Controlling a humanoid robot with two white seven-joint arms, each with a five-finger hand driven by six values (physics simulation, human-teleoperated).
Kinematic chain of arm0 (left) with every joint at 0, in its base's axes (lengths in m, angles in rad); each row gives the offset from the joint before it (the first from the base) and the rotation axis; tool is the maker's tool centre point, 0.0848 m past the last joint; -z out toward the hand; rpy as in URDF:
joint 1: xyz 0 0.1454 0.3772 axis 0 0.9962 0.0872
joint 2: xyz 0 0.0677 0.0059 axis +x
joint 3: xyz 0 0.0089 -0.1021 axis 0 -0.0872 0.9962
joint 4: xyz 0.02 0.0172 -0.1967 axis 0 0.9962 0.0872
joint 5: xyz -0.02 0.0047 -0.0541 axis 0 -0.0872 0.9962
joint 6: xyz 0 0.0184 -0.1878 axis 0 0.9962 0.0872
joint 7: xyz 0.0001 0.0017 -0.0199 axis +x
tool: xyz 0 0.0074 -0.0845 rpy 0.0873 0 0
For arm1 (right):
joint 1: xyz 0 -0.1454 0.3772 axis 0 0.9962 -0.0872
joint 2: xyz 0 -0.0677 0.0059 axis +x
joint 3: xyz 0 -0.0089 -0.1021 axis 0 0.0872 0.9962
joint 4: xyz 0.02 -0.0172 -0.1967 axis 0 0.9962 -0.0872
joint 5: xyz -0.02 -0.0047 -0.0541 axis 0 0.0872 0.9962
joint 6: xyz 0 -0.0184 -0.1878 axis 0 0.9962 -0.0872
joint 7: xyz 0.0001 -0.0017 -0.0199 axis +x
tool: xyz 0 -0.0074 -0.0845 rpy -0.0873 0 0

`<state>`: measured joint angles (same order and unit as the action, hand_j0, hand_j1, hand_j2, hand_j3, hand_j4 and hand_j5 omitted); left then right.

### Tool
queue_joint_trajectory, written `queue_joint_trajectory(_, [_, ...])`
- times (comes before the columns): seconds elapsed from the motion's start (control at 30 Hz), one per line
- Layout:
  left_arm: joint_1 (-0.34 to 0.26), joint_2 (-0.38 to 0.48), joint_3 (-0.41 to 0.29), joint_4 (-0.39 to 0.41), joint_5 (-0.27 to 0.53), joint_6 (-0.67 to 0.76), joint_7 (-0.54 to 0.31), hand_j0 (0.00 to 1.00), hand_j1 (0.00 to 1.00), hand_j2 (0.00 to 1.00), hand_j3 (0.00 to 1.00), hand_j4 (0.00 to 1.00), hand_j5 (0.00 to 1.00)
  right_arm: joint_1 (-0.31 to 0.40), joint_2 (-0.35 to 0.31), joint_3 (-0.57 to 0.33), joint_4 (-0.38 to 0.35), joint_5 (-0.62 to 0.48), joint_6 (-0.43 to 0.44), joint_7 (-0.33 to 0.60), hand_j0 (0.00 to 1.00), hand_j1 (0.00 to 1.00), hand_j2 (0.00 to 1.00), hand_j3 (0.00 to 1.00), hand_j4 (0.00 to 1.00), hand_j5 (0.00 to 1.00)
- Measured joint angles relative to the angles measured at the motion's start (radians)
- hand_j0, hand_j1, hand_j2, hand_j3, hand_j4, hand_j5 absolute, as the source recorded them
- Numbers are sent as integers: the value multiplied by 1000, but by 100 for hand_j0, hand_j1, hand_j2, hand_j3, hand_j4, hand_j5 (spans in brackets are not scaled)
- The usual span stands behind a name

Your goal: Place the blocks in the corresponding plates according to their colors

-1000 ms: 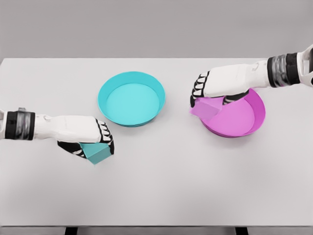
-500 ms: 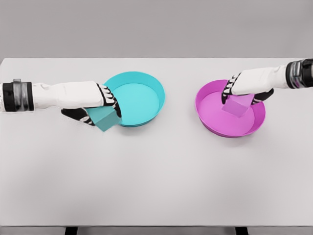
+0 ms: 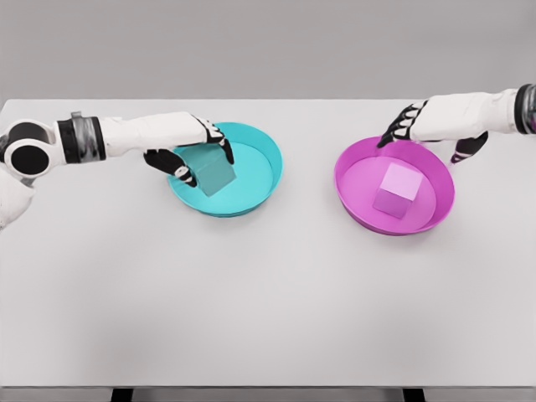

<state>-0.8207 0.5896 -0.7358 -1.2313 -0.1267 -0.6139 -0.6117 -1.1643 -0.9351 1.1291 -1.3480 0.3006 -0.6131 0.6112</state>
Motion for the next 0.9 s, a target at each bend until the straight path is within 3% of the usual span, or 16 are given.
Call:
queue_joint_trajectory(0.3, [-58, -127, 1, 196, -3, 1, 0, 56, 56, 56, 56, 56, 56, 14, -47, -50, 26, -155, 0, 0, 100, 100, 100, 100, 100, 100])
queue_joint_trajectory(0.53, [-80, -192, 2, 308, -4, 0, 0, 57, 57, 57, 57, 57, 57, 58, -79, -78, 140, -222, 0, 0, 100, 100, 100, 100, 100, 100])
queue_joint_trajectory(0.6, [-81, -202, 2, 327, -4, 0, 0, 62, 62, 62, 62, 62, 62, 75, -80, -99, 153, -226, -1, 0, 100, 100, 100, 100, 100, 100])
queue_joint_trajectory(0.7, [-89, -208, 2, 342, -5, 0, 0, 89, 89, 89, 89, 89, 89, 97, -69, -114, 162, -240, -1, 0, 100, 100, 100, 100, 100, 100])
queue_joint_trajectory(0.83, [-91, -206, 3, 350, -4, 0, 0, 99, 99, 99, 99, 99, 99, 100, -49, -151, 174, -244, -1, 0, 100, 100, 100, 100, 100, 100])
queue_joint_trajectory(0.9, [-91, -205, 6, 351, -4, 0, 0, 100, 100, 100, 100, 100, 100, 97, -27, -172, 221, -244, 0, 0, 100, 100, 100, 100, 100, 100])
